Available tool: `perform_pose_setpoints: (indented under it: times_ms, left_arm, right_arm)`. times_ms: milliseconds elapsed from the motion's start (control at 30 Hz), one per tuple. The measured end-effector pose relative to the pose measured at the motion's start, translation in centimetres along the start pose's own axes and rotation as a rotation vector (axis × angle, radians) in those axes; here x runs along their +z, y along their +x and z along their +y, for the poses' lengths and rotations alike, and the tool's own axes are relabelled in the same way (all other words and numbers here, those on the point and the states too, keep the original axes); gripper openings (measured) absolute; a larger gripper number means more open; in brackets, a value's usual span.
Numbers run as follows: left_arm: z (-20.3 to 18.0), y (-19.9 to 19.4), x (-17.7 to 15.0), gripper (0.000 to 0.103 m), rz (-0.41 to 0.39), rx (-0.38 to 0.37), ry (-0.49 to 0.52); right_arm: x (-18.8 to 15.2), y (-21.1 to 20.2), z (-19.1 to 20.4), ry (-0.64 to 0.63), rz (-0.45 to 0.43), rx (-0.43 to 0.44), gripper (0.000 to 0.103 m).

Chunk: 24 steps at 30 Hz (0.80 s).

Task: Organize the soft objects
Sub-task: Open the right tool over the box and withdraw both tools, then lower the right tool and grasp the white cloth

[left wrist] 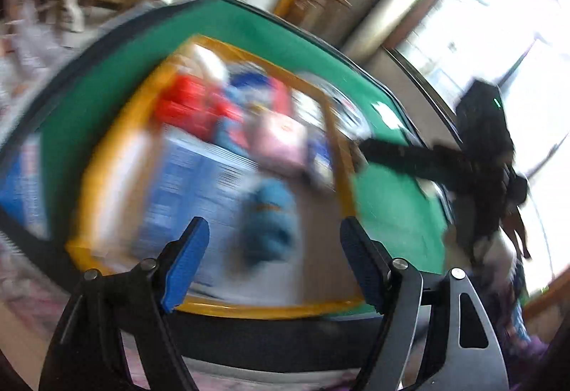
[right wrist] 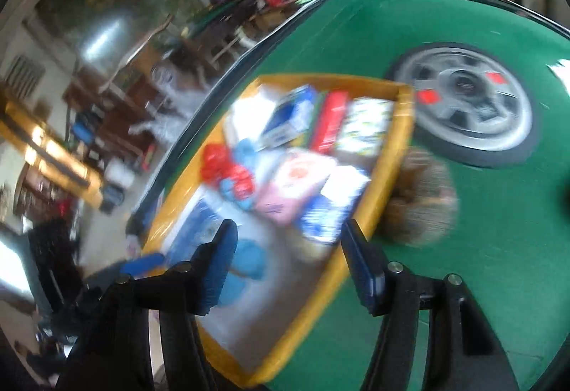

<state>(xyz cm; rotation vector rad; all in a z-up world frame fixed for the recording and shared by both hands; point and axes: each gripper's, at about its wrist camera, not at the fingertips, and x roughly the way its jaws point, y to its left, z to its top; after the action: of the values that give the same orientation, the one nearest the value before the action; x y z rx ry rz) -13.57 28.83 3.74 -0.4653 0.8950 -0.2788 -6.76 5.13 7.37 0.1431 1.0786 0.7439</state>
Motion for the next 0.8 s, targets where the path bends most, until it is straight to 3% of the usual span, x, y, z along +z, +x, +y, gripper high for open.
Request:
perform_pose_setpoints:
  times_ms: [100, 233, 333, 433, 567, 600, 633, 700, 733, 800]
  left_arm:
    - [-1.3, 3.2, 0.1, 0.076, 0.12, -0.046, -0.009]
    - [-1.2, 7.2, 0.7, 0.076, 0.204, -0.059, -0.106]
    - [-2.8, 8.9, 1.2, 0.076, 0.233, -0.191, -0.131]
    - [-5.4, 8.4, 1.3, 0.076, 0.214, -0.226, -0.068]
    - [-7.7, 5.5, 2.2, 0.077, 0.113, -0.188, 0.021]
    - [-8.0, 4.5, 2.5, 0.088, 0.076, -0.197, 0.035]
    - [-8.0, 3.8, 2.9, 0.096, 0.045, -0.232, 0.039]
    - [-7.5, 3.2, 2.9, 0.103, 0.007, -0.39, 0.014]
    - [-6.8, 3.5, 2.6, 0.103, 0.006, -0.51, -0.035]
    - [-6.4, 4.6, 2.4, 0.103, 0.038, -0.557, -0.079]
  right_arm:
    - [-0.1, -1.8, -2.9, 0.07, -0.035, -0.022, 0.056]
    - [-1.1, -4.3, -6.1, 0.149, -0.074, -0.03, 0.056]
    - [-1.6, -5.6, -7.3, 0.172, -0.089, -0.033, 0.056]
    - [-2.1, -7.6, -8.9, 0.185, -0.117, -0.051, 0.056]
    - [-2.3, -13.2, -11.9, 0.22, -0.278, -0.144, 0.056]
    - [-2.4, -14.8, -12.4, 0.218, -0.333, -0.177, 0.058]
    - [-2.4, -15.8, -12.9, 0.214, -0.372, -0.2, 0.062]
    - [-2.9, -18.4, -14.4, 0.219, -0.483, -0.261, 0.094]
    - [-3.1, -19.2, -15.7, 0.23, -0.523, -0.281, 0.097]
    - [-3.2, -19.3, -18.2, 0.277, -0.512, -0.342, 0.097]
